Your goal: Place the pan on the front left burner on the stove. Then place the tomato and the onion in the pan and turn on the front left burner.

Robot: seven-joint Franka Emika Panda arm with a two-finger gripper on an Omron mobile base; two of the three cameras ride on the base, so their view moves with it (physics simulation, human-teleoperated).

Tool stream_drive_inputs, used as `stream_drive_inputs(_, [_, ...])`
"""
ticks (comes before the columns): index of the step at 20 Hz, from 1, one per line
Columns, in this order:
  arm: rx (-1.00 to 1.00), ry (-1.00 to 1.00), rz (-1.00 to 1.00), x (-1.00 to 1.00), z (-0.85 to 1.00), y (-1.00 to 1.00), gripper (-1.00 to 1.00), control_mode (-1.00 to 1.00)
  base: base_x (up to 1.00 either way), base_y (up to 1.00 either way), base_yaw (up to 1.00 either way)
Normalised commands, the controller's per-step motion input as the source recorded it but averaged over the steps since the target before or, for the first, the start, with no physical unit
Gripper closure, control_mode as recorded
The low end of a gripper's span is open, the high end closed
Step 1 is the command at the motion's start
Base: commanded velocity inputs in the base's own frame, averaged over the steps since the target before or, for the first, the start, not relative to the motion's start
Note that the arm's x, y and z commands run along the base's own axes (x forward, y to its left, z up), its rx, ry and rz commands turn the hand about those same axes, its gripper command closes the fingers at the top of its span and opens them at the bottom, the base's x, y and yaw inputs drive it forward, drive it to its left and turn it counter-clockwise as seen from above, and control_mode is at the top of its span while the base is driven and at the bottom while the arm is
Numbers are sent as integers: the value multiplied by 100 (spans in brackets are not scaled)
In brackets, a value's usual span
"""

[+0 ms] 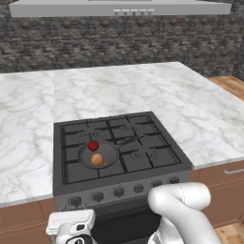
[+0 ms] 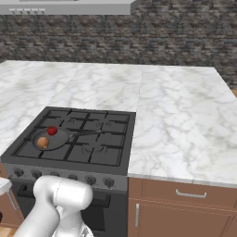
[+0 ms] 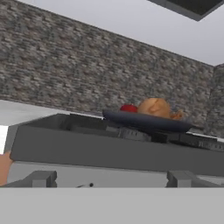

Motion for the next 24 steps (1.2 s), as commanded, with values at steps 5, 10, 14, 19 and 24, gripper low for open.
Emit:
stream_drive_inputs(5, [0, -1, 1, 2, -5, 0, -100, -100, 0, 0, 0])
stream_drive_inputs(10, [0, 0, 0, 2, -7, 0, -100, -100, 0, 0, 0])
stream_drive_inputs(14, [0, 0, 1, 1, -11, 0, -100, -100, 0, 0, 0])
stream_drive_inputs(19, [0, 0, 3, 2, -9, -1, -100, -100, 0, 0, 0])
stream_drive_inputs(24, [0, 0, 3, 8, -12, 0, -100, -100, 0, 0, 0])
